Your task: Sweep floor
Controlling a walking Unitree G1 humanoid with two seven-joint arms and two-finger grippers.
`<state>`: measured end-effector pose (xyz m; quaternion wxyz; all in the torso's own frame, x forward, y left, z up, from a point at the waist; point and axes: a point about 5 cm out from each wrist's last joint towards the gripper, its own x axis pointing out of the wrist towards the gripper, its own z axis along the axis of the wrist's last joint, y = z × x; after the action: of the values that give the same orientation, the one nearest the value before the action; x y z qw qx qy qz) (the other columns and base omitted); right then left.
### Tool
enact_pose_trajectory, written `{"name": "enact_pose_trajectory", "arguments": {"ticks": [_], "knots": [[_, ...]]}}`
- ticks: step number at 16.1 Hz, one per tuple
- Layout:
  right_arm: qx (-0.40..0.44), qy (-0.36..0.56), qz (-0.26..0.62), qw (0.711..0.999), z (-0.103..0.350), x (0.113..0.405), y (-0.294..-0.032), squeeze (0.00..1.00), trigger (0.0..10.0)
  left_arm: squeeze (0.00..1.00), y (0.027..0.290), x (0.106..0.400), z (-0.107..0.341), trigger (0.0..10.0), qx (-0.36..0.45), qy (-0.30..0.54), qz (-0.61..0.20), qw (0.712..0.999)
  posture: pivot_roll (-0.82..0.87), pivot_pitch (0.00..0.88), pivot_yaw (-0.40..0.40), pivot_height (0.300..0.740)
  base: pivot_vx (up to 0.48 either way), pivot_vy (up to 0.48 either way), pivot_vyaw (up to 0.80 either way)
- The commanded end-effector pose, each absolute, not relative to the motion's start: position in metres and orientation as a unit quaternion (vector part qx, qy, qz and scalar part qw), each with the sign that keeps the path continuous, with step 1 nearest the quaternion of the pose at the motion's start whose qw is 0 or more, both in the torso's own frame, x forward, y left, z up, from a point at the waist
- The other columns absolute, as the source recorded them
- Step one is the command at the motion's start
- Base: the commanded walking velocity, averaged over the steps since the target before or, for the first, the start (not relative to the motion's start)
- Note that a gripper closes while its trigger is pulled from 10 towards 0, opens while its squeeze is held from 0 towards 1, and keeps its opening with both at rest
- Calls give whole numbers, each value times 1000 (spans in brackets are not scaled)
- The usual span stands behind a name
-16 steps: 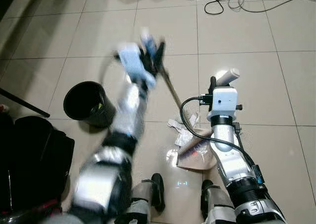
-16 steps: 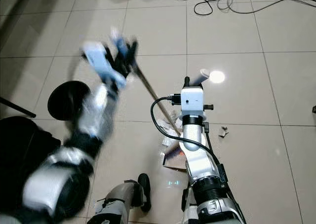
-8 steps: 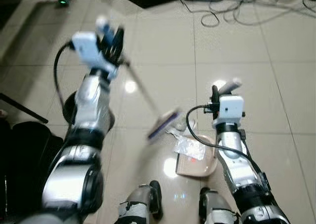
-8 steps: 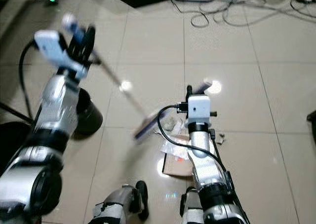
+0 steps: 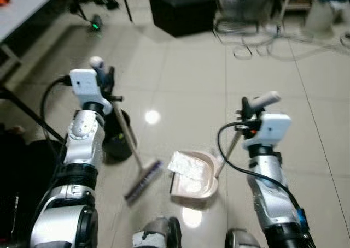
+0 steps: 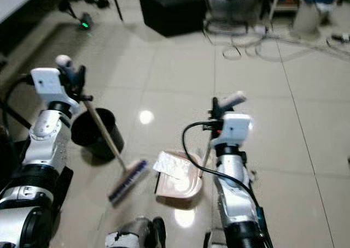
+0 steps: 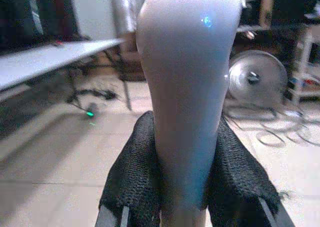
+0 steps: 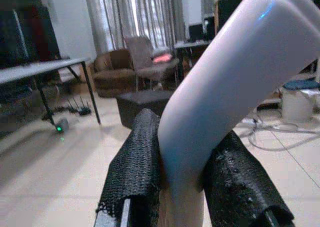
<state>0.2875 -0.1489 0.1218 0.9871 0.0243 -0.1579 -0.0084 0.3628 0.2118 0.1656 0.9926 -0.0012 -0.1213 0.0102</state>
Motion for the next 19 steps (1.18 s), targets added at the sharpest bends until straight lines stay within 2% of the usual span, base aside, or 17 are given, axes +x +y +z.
{"name": "enact_pose_trajectory", "arguments": {"ticks": [1, 4, 6, 7, 12, 16, 19], "knots": [[36, -172, -5, 984, 130, 286, -150, 0, 10000, 0, 217, 367, 183, 10000, 4, -150, 24, 988, 50, 21, 132, 740, 0, 0, 0], [39, -176, -1, 984, 138, 287, -153, 0, 10000, 0, 220, 372, 197, 10000, -2, -164, 34, 986, 51, 13, 133, 740, 0, 0, 0], [33, -170, 1, 985, 138, 289, -156, 0, 10000, 0, 211, 375, 204, 10000, -17, -175, 21, 984, 54, 8, 131, 740, 0, 0, 0], [34, -167, -2, 985, 138, 290, -157, 0, 10000, 0, 194, 374, 204, 10000, -18, -179, -17, 984, 49, 8, 131, 740, 0, 0, 0], [34, -166, -9, 986, 143, 294, -161, 0, 10000, 0, 162, 366, 191, 10000, -37, -153, -128, 979, 51, 13, 128, 740, 0, 0, 0], [33, -167, -12, 985, 146, 296, -165, 0, 10000, 0, 147, 363, 197, 10000, -70, -155, -160, 972, 52, 12, 127, 740, 0, 0, 0], [31, -164, -14, 986, 145, 295, -167, 0, 10000, 0, 140, 359, 225, 10000, -125, -183, -186, 957, 56, 14, 125, 740, 0, 0, 0]]}}
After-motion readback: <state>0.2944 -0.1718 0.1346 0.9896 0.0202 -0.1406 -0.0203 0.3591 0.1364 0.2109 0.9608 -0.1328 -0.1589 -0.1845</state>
